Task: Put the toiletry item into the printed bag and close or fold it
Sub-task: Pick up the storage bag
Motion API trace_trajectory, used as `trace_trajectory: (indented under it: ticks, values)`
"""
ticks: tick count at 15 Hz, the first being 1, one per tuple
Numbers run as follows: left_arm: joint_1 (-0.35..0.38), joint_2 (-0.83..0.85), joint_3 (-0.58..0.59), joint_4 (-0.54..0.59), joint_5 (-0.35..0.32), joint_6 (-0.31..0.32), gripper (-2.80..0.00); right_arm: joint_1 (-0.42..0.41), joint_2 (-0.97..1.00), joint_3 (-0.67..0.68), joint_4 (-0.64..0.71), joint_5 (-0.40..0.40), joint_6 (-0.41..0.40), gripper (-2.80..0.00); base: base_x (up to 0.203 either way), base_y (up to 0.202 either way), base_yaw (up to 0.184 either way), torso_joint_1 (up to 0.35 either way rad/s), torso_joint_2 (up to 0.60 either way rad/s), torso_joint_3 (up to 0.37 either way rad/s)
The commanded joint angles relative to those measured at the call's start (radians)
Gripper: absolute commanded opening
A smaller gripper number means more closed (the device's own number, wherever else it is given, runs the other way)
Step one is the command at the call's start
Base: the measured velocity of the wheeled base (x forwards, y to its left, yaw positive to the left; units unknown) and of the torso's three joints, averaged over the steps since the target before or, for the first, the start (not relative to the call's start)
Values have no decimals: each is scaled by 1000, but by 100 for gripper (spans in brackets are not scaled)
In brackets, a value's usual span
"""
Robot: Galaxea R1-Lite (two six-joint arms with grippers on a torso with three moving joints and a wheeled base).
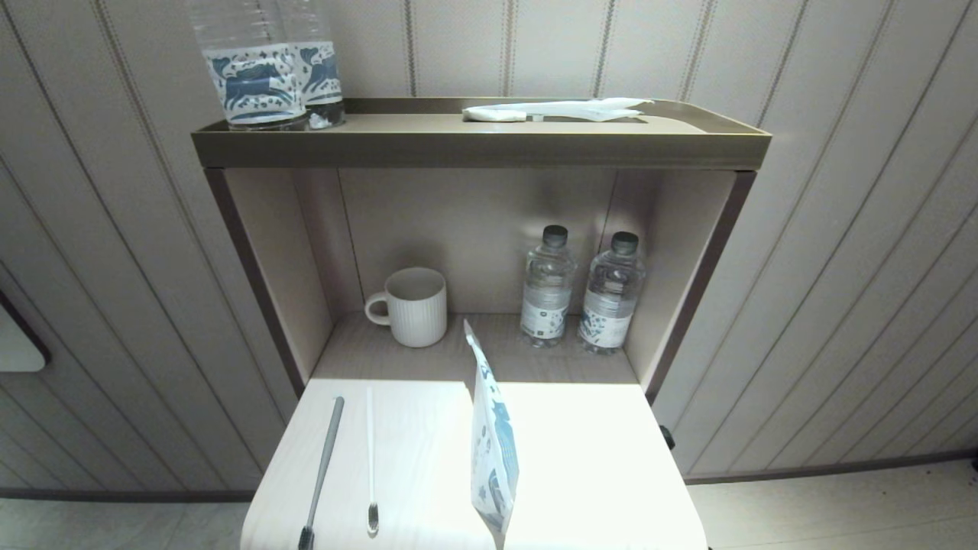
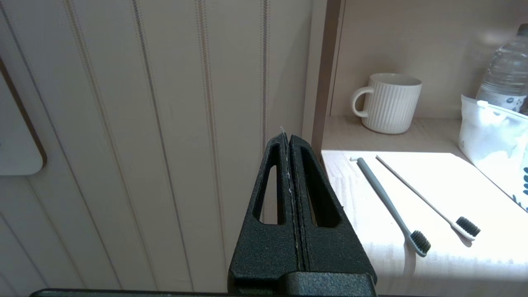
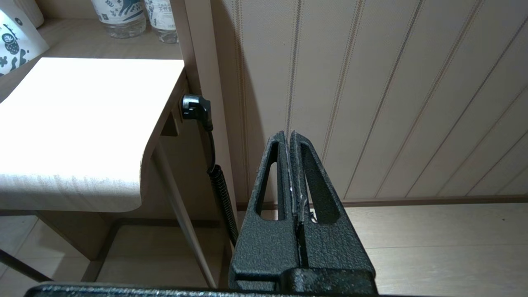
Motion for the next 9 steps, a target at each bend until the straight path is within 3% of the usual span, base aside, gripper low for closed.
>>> trace_trajectory:
  ticks: [1,9]
  values:
    - [0,1,0,-2,0,0,-280,0,1,0,0,2,-2,-280,0,0,0,0,0,0]
    - [1,1,0,-2,0,0,-280,0,1,-5,3,1,-8,-280,0,0,0,0,0,0]
